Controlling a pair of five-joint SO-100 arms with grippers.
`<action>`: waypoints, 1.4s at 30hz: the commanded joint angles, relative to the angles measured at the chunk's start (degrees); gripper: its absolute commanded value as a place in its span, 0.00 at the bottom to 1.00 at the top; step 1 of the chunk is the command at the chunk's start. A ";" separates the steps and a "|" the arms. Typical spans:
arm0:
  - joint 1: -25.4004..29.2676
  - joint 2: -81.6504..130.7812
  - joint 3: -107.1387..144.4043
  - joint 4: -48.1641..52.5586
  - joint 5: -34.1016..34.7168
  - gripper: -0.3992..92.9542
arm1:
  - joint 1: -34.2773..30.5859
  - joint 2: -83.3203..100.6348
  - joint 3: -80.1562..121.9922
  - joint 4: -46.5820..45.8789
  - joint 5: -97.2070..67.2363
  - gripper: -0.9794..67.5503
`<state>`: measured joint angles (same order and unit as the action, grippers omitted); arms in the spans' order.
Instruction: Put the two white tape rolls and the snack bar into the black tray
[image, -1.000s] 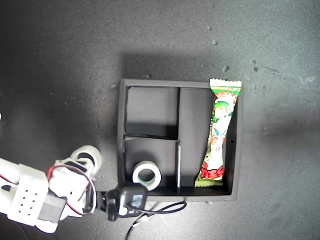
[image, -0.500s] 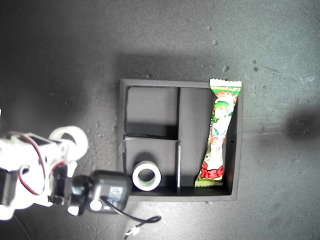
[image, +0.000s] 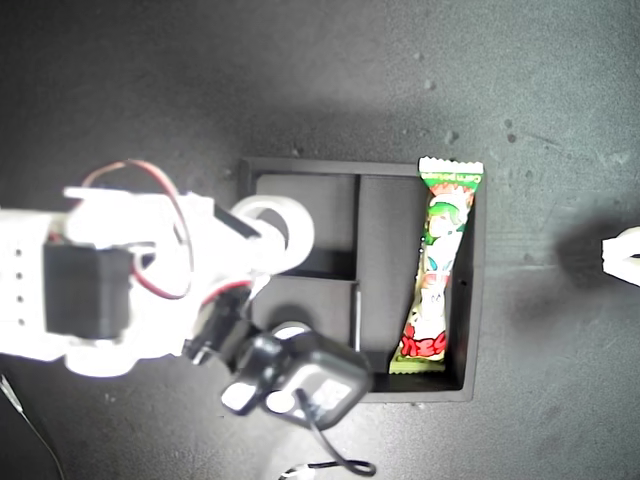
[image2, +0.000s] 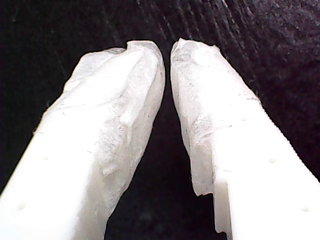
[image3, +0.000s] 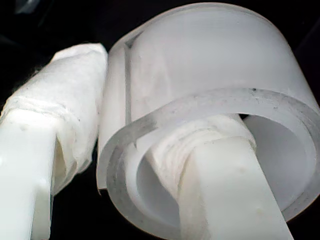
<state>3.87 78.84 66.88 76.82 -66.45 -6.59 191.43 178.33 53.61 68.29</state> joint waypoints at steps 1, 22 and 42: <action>-1.14 -4.83 -5.10 -1.41 1.85 0.00 | 0.09 0.53 0.70 -0.97 -2.72 0.01; 0.35 -34.37 -56.25 28.39 2.11 0.20 | 1.58 0.53 0.70 5.19 1.67 0.01; -12.83 62.93 48.52 9.05 -4.39 0.00 | -1.32 0.53 0.70 14.85 0.70 0.02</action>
<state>-7.56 119.97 92.46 92.29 -68.82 -6.06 191.43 178.33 67.06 70.75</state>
